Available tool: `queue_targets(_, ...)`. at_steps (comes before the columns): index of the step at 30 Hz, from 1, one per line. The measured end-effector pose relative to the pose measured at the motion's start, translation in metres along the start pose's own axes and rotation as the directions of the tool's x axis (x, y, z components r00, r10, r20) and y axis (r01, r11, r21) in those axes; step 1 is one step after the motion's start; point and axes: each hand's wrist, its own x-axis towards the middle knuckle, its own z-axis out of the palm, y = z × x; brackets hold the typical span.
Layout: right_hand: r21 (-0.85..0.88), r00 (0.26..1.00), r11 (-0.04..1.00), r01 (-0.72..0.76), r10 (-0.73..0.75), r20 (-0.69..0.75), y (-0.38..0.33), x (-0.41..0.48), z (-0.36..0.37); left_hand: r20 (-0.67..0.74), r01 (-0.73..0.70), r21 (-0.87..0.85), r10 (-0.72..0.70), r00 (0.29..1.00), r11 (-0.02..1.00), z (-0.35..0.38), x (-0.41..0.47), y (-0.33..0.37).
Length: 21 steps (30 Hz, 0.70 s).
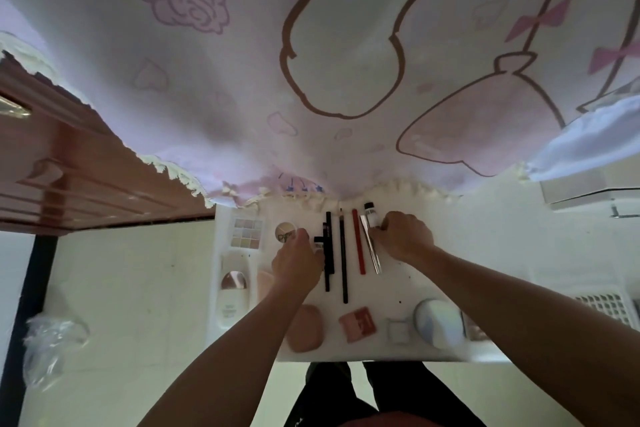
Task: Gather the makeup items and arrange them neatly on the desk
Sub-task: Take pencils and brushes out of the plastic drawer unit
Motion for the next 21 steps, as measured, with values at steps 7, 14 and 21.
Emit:
queue_targets(7,-0.328,0.941,0.911,0.252,-0.309,-0.136,-0.021,-0.04,-0.021,-0.067,-0.262,0.222,0.283,0.957,0.939,-0.036,-0.016,-0.025)
queue_targets(14,-0.611,0.754,0.658,0.441,-0.641,-0.145,-0.088,-0.093,-0.055,-0.166,-0.203,0.501,0.323,0.932,0.841,-0.105,-0.057,-0.065)
queue_targets(21,-0.743,0.513,0.345,0.574,-0.858,-0.002,-0.161,-0.148,-0.044,-0.372,0.111,0.405,0.052,0.927,0.908,-0.133,-0.15,-0.136)
